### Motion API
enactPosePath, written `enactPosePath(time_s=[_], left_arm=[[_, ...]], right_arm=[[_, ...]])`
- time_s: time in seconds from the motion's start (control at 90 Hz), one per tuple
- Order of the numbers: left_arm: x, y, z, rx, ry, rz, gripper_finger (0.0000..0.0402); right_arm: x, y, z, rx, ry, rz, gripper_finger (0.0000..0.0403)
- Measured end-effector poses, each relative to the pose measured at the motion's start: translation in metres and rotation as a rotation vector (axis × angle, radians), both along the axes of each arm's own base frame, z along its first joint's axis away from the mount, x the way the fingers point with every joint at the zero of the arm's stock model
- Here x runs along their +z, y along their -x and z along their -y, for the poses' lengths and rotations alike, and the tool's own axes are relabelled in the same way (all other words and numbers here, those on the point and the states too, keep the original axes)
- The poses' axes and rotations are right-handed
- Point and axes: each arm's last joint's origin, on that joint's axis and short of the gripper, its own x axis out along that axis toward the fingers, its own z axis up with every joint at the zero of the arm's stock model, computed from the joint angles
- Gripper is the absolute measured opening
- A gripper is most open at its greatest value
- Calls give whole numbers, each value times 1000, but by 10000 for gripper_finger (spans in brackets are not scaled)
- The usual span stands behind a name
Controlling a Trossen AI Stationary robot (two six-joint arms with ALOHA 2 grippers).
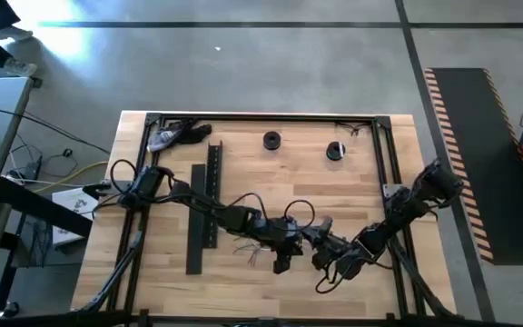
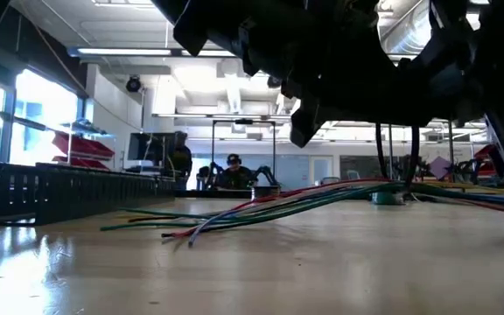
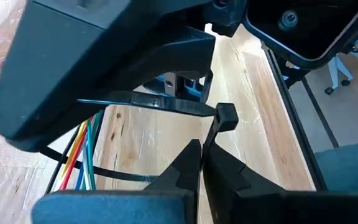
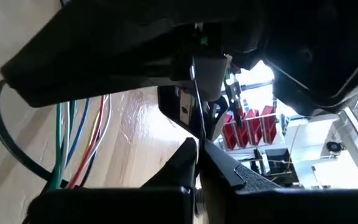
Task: Ziptie cables
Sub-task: Wrap the black zip tie on the cable
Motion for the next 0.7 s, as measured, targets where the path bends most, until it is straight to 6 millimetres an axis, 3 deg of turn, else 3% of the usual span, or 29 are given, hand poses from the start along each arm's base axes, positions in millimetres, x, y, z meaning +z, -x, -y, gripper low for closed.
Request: enactPosePath(time_s=[0.378, 0.7], left_arm=[[0, 0, 0, 3, 11, -3, 0], [4, -3, -3, -22, 170, -13, 0]], right_arm=[[0, 0, 0, 9, -2, -4, 0], [1, -1, -1, 27, 24, -10, 0]])
